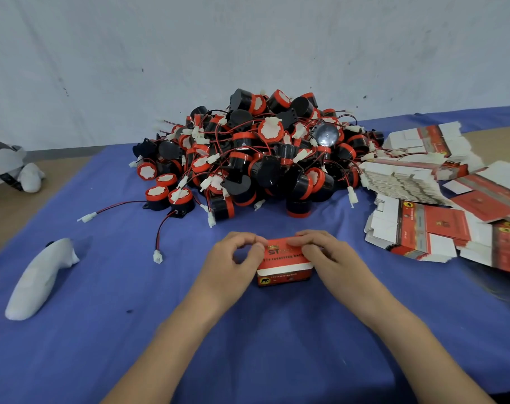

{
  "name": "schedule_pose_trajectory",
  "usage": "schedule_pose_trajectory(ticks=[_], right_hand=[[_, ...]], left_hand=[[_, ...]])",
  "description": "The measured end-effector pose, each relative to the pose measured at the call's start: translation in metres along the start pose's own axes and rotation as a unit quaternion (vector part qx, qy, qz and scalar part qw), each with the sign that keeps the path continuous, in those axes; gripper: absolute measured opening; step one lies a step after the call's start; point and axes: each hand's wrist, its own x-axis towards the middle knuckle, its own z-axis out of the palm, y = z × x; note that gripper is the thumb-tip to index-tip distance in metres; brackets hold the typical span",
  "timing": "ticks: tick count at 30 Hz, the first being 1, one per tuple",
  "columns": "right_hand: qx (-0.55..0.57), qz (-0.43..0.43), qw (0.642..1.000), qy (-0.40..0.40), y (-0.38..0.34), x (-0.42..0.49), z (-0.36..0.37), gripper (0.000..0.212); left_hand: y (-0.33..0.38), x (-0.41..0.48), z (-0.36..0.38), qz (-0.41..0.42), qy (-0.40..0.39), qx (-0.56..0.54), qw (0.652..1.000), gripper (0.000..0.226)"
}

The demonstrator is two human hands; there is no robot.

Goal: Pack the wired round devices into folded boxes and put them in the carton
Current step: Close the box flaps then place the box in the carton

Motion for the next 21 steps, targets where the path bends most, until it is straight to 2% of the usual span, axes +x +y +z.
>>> schedule_pose_trajectory(ticks=[2, 3, 4, 6, 8, 15, 18, 21], right_hand=[[-0.023, -0.021, 0.999, -0.027, 0.0, -0.001, -0.002, 0.025], [-0.029, -0.021, 0.999, -0.041, 0.0, -0.002, -0.004, 0.014], [-0.034, -0.018, 0.998, -0.056, 0.0, -0.003, -0.005, 0.013], [-0.042, -0.02, 0.997, -0.069, 0.0, -0.004, -0.008, 0.036], [-0.053, -0.024, 0.996, -0.071, -0.001, -0.004, -0.009, 0.044], [-0.178, -0.058, 0.981, -0.047, 0.001, -0.004, -0.004, 0.026], [-0.189, -0.06, 0.979, -0.041, 0.003, -0.003, -0.004, 0.019], [-0.184, -0.066, 0.98, -0.038, 0.006, -0.002, -0.004, 0.026]], left_hand=[[-0.001, -0.004, -0.005, 0.023, -0.031, 0.047, 0.998, 0.008], [-0.002, -0.007, -0.008, 0.03, -0.053, 0.065, 0.996, 0.016], [-0.004, -0.009, -0.012, 0.036, -0.072, 0.073, 0.994, 0.029], [-0.003, -0.012, -0.017, 0.041, -0.099, 0.068, 0.992, 0.041], [-0.005, -0.014, -0.017, 0.06, -0.1, 0.068, 0.991, 0.039], [-0.013, -0.012, -0.01, 0.127, -0.089, 0.171, 0.973, 0.017], [-0.015, -0.011, -0.01, 0.149, -0.093, 0.204, 0.963, 0.021], [-0.015, -0.012, -0.012, 0.141, -0.107, 0.202, 0.963, 0.027]])
